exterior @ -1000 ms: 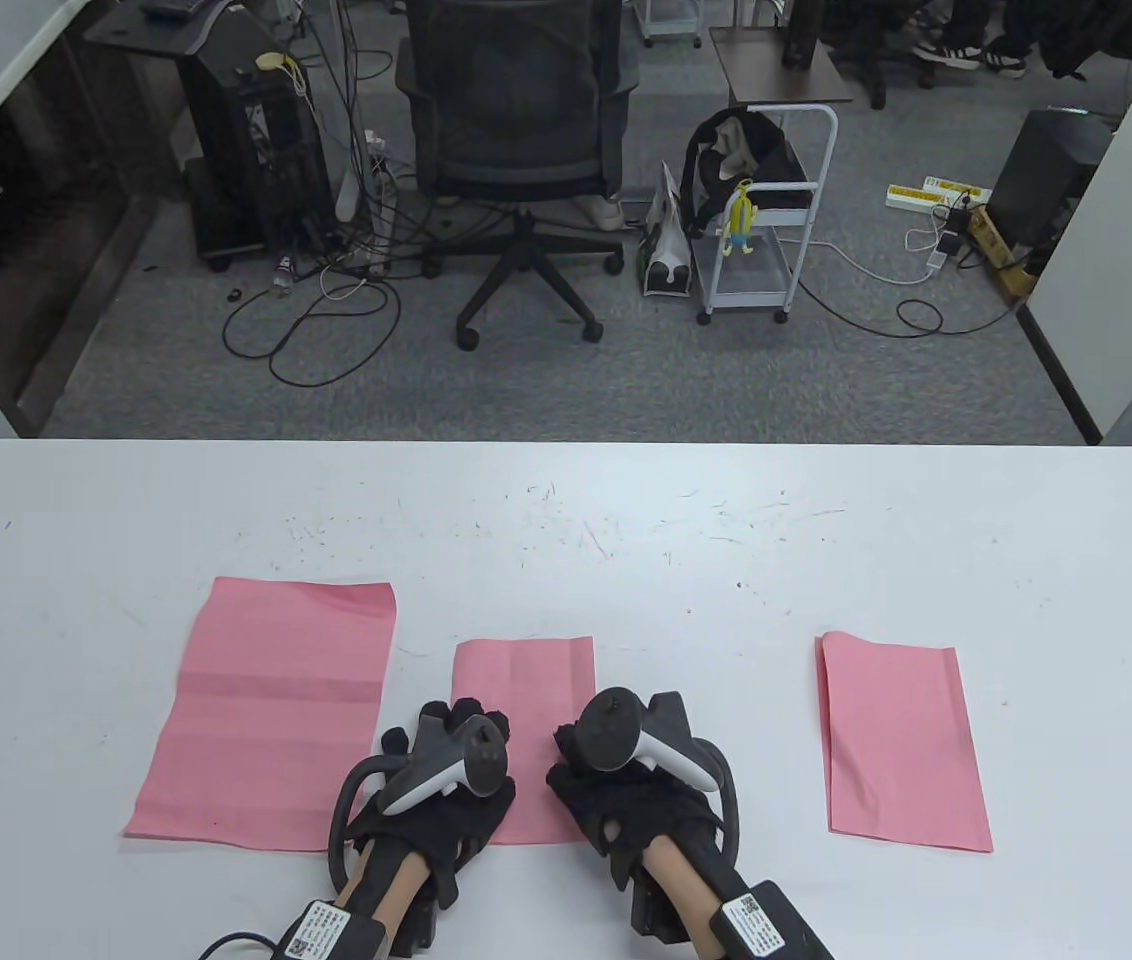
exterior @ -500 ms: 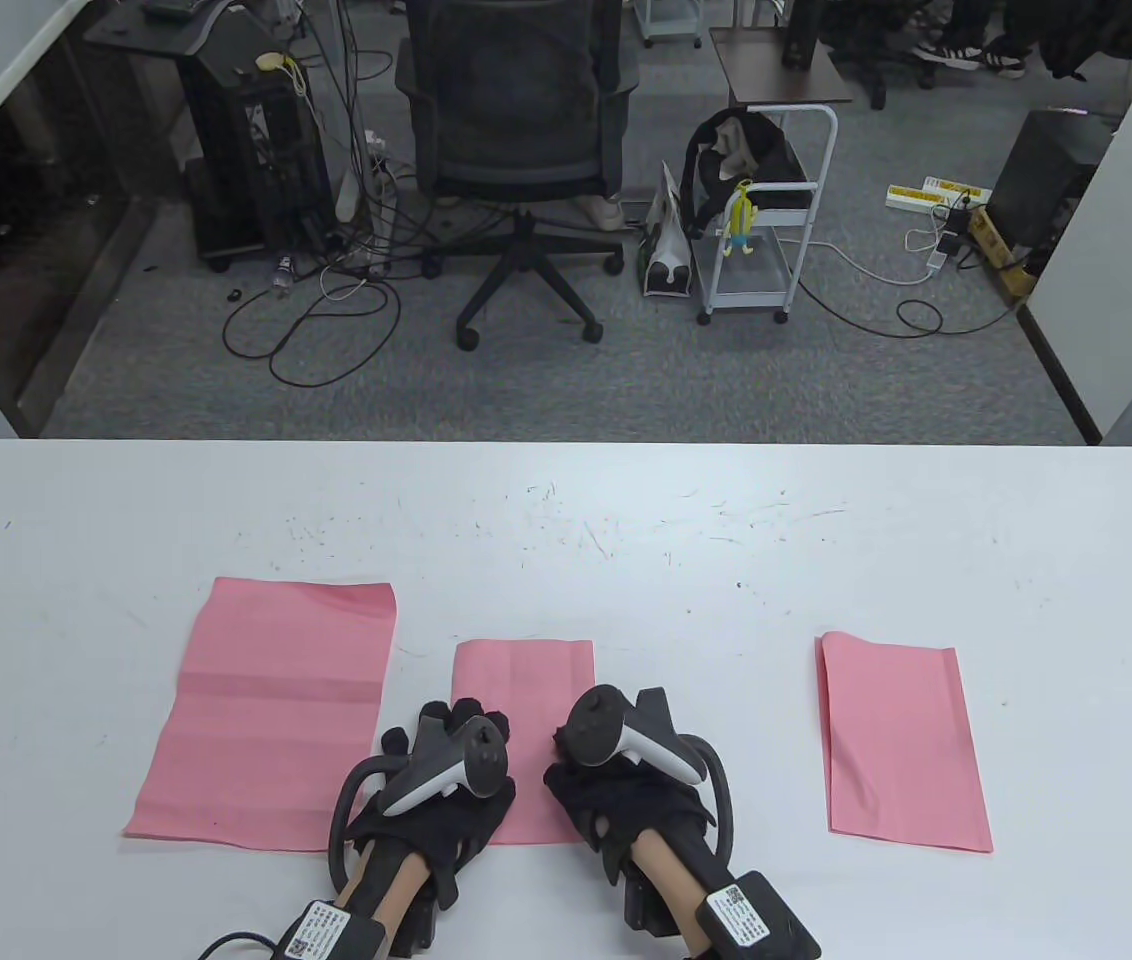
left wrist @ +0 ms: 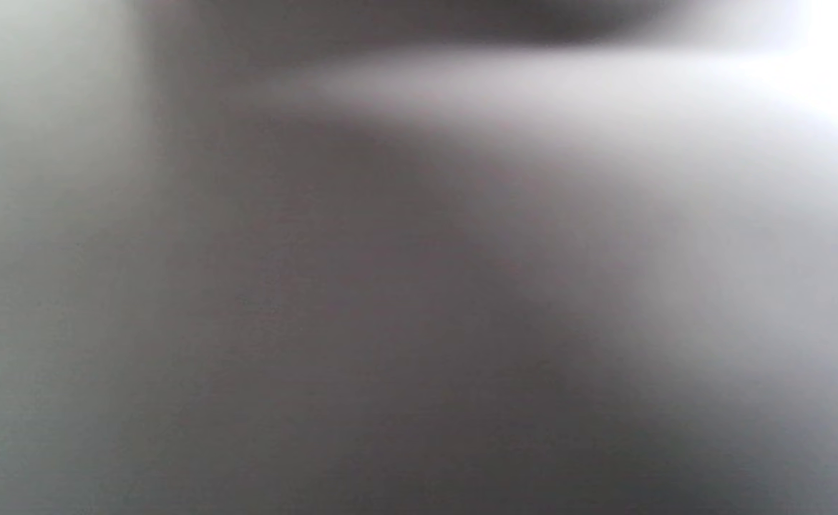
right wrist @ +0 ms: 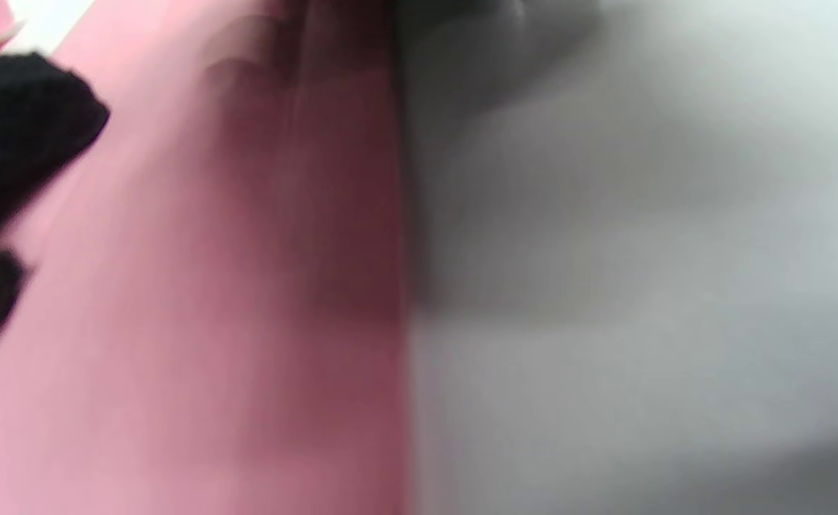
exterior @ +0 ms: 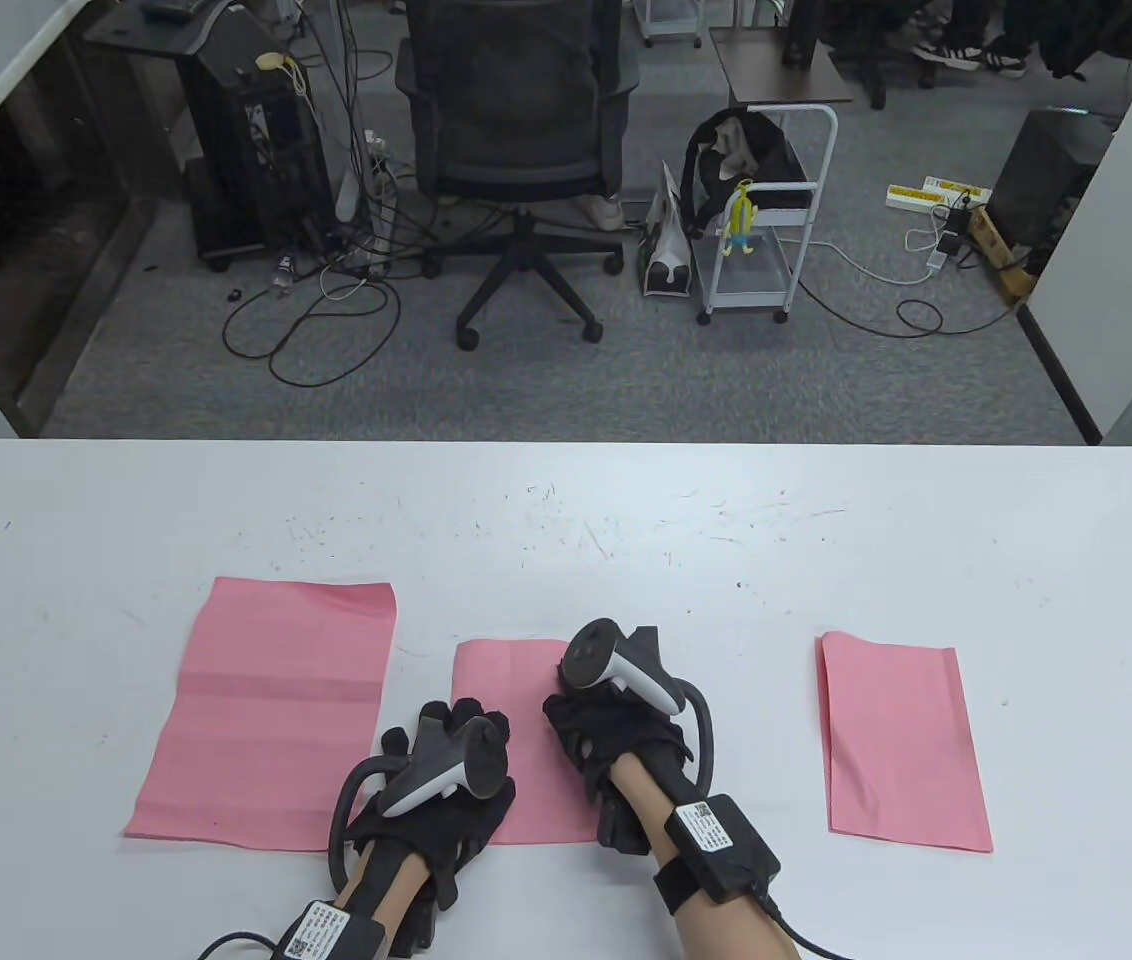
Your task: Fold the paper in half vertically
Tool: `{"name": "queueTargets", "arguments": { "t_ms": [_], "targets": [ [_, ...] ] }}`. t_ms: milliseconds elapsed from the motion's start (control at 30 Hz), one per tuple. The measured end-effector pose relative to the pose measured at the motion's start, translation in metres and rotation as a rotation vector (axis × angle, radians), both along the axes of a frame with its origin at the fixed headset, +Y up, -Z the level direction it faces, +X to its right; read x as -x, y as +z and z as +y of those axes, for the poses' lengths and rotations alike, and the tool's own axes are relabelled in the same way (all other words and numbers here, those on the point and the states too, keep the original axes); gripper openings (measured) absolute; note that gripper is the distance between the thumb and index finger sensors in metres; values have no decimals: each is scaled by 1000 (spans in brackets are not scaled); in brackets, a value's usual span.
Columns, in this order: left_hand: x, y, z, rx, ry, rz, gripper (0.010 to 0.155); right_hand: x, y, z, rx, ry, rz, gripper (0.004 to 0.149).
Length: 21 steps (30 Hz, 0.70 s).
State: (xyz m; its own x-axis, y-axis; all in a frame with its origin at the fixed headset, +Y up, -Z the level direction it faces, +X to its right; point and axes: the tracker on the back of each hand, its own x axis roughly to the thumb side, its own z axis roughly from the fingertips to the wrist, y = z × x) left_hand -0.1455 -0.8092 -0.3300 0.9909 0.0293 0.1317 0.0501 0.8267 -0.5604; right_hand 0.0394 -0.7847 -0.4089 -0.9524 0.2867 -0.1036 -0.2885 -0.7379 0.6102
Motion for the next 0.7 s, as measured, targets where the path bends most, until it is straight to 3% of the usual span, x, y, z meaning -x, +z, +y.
{"name": "queueTargets", "arguments": {
  "t_ms": [500,700],
  "targets": [
    [0,0,0,-2,2,0,74,-5,-2,-2,0,-40,25,61],
    [0,0,0,3,2,1,75,-15,12,14,-107,-90,27,61]
  ]
}}
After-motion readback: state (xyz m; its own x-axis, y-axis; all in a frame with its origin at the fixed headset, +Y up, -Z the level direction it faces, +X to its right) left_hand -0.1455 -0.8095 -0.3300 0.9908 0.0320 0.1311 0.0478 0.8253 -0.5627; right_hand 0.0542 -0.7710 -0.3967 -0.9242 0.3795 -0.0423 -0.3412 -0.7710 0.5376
